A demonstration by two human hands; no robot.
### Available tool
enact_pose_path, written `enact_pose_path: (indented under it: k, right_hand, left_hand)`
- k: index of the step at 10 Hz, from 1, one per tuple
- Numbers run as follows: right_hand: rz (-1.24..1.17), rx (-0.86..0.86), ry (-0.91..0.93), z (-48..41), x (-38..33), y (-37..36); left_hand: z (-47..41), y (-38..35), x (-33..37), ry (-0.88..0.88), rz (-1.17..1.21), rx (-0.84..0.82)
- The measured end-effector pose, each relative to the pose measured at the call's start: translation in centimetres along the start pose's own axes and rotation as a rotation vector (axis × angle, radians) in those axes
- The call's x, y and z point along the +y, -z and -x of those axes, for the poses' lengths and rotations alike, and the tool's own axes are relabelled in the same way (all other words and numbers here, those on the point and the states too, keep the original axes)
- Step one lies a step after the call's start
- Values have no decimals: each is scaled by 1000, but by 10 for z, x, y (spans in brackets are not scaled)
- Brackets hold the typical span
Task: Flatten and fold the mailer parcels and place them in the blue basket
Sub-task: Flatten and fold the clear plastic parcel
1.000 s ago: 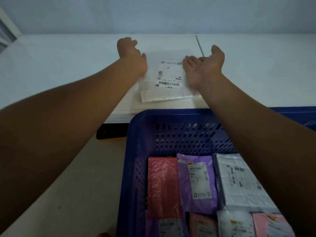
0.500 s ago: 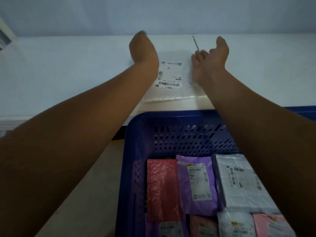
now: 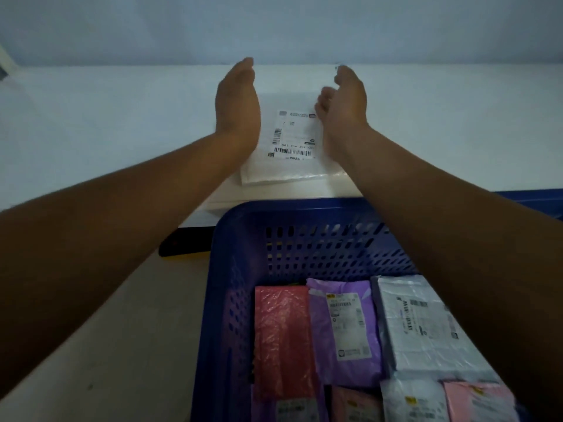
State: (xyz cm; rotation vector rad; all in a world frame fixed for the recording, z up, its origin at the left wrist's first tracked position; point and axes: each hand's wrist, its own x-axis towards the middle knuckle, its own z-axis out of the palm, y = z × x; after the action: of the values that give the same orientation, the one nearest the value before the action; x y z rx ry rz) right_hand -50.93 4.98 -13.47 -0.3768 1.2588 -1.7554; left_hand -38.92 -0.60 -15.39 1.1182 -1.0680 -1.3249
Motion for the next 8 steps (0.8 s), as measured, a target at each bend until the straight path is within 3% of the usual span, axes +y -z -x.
enact_pose_path:
  k: [1,2,3,4,6,8]
  right_hand:
    - [2,-102,-6,9,3,-14]
    - [179,-115,8,28,22,-25]
    - [-265,-151,-297,30,32,-11]
    - [104,-204,-117,17,29,-6]
    - [149,-125,9,-7,21,22]
    - [589,-276,420,14,46,11]
  left_hand:
    - [8,-2,4,-106,-52,-150]
    - [29,-13,0,-50,-23,-166]
    - [44,-19,-17,-52,-116,-264]
    - [40,-12,-15,-197,-280,-285]
    - [32,-8,-16,-167,-316,-256]
    - [44,-11,-28,-378,-492,-377]
